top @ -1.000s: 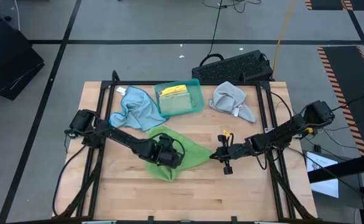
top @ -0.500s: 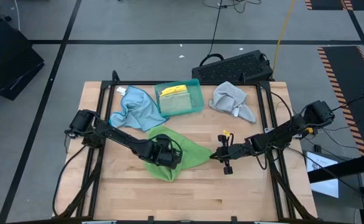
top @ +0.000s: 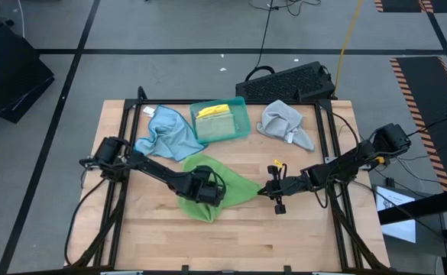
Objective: Fold microfiber towels
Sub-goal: Fold the green microfiber cloth
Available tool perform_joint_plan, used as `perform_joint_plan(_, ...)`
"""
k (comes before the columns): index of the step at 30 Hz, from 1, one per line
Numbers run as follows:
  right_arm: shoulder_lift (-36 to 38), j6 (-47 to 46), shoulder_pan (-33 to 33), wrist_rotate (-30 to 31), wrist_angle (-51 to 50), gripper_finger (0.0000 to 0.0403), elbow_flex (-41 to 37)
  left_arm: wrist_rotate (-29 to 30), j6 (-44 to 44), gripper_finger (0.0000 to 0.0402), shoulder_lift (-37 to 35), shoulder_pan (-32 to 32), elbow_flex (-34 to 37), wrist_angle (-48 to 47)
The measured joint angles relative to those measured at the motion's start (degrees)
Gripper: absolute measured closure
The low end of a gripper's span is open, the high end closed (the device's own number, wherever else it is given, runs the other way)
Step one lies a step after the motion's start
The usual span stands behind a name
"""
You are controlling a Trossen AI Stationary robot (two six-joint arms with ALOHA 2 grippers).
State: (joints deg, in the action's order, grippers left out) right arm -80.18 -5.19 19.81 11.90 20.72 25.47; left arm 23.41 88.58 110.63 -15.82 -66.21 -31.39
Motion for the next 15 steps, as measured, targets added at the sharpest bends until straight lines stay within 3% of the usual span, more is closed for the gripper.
perform_joint_plan(4,0.0,0.1,0.0,0.0,0.0,0.0399,0.0,0.1,-5.9,0.033,-1.5,0.0,0.1,-0.2)
perform_joint_plan(9,0.0,0.1,0.0,0.0,0.0,0.0399,0.0,5.3,-9.5,0.037,-3.0,-1.3,0.1,-0.2)
perform_joint_plan(15,0.0,0.1,0.0,0.0,0.0,0.0399,0.0,7.8,-13.7,0.0368,-3.3,-2.9,0.1,0.5)
